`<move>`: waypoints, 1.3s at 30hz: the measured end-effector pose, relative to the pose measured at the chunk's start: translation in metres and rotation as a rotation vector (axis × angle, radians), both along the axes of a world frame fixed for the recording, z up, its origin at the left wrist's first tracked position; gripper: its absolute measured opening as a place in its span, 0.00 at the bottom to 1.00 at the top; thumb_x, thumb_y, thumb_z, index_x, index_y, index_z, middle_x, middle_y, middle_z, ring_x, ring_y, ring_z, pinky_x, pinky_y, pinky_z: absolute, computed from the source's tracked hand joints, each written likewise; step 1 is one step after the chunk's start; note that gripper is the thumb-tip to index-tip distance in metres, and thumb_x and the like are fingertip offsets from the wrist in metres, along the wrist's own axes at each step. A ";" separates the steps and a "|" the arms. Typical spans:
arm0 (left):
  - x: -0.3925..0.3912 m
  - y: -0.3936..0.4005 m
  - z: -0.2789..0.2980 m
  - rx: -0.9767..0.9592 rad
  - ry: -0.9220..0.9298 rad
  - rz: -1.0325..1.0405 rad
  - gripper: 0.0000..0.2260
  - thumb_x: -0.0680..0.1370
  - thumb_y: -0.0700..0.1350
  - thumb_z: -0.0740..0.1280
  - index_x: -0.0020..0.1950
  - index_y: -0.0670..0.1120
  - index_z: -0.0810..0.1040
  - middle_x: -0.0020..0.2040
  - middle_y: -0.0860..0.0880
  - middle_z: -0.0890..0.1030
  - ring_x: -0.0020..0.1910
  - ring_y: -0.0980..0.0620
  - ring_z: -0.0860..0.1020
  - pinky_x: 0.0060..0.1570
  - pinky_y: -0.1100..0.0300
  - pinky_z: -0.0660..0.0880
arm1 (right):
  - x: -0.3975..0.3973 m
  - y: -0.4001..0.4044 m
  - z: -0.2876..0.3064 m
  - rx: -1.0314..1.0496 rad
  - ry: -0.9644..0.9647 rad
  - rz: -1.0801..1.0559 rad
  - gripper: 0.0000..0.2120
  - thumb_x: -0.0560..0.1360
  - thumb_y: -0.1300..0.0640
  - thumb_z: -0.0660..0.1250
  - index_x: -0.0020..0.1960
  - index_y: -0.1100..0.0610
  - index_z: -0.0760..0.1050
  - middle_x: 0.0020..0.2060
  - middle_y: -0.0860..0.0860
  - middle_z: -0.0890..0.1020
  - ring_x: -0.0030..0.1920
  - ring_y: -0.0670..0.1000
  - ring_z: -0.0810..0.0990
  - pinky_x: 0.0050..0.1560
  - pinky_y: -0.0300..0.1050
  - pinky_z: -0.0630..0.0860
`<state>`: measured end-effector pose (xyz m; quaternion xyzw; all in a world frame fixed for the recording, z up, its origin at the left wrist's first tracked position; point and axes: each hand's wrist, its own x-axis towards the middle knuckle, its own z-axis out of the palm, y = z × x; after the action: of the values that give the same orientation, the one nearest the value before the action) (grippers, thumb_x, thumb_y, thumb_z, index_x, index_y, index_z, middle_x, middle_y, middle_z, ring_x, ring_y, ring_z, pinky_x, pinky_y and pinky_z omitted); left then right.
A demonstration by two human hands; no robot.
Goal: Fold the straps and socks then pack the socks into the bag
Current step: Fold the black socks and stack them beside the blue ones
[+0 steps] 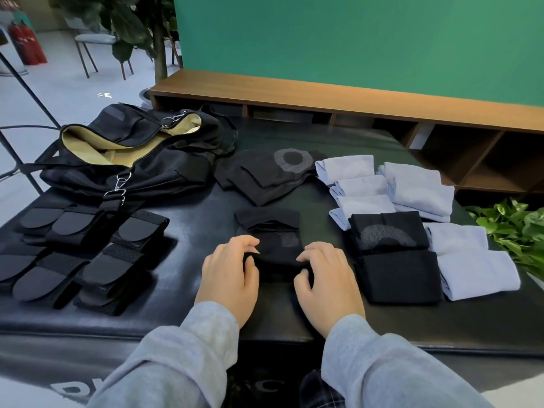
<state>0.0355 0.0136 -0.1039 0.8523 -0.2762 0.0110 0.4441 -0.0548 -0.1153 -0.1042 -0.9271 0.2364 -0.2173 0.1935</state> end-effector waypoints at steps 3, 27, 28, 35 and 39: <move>-0.002 0.002 0.002 -0.049 0.009 -0.004 0.17 0.75 0.42 0.63 0.53 0.63 0.63 0.49 0.64 0.71 0.55 0.56 0.66 0.53 0.64 0.61 | 0.000 0.000 0.002 0.054 -0.030 -0.029 0.07 0.72 0.61 0.63 0.49 0.55 0.74 0.53 0.44 0.75 0.53 0.47 0.69 0.54 0.40 0.64; -0.002 0.007 0.004 -0.271 0.187 -0.053 0.23 0.72 0.44 0.71 0.56 0.66 0.65 0.57 0.66 0.72 0.59 0.62 0.71 0.54 0.74 0.64 | -0.004 -0.002 0.009 0.233 -0.016 0.007 0.13 0.81 0.50 0.52 0.64 0.49 0.67 0.52 0.39 0.73 0.59 0.47 0.71 0.54 0.40 0.65; 0.000 0.006 0.003 -0.249 0.181 -0.077 0.27 0.71 0.45 0.72 0.59 0.67 0.62 0.61 0.67 0.70 0.61 0.63 0.69 0.58 0.69 0.65 | -0.003 -0.001 0.011 0.238 0.031 -0.016 0.13 0.81 0.49 0.50 0.63 0.50 0.66 0.47 0.41 0.73 0.57 0.49 0.71 0.51 0.42 0.66; 0.004 0.002 0.002 -0.089 0.213 -0.130 0.35 0.71 0.50 0.71 0.66 0.71 0.51 0.57 0.76 0.71 0.62 0.66 0.69 0.61 0.61 0.66 | -0.006 0.002 0.014 0.292 0.020 -0.124 0.16 0.81 0.48 0.47 0.64 0.54 0.62 0.45 0.48 0.74 0.50 0.53 0.73 0.46 0.46 0.67; 0.004 0.001 0.004 -0.051 0.264 -0.093 0.31 0.71 0.53 0.69 0.67 0.68 0.55 0.50 0.68 0.76 0.59 0.60 0.71 0.55 0.62 0.68 | -0.005 0.002 0.013 0.287 -0.034 -0.138 0.15 0.81 0.50 0.50 0.63 0.56 0.66 0.47 0.45 0.71 0.53 0.52 0.71 0.48 0.44 0.64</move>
<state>0.0395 0.0150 -0.1003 0.8210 -0.2540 -0.1148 0.4983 -0.0593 -0.1133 -0.0911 -0.8676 0.3251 -0.2094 0.3127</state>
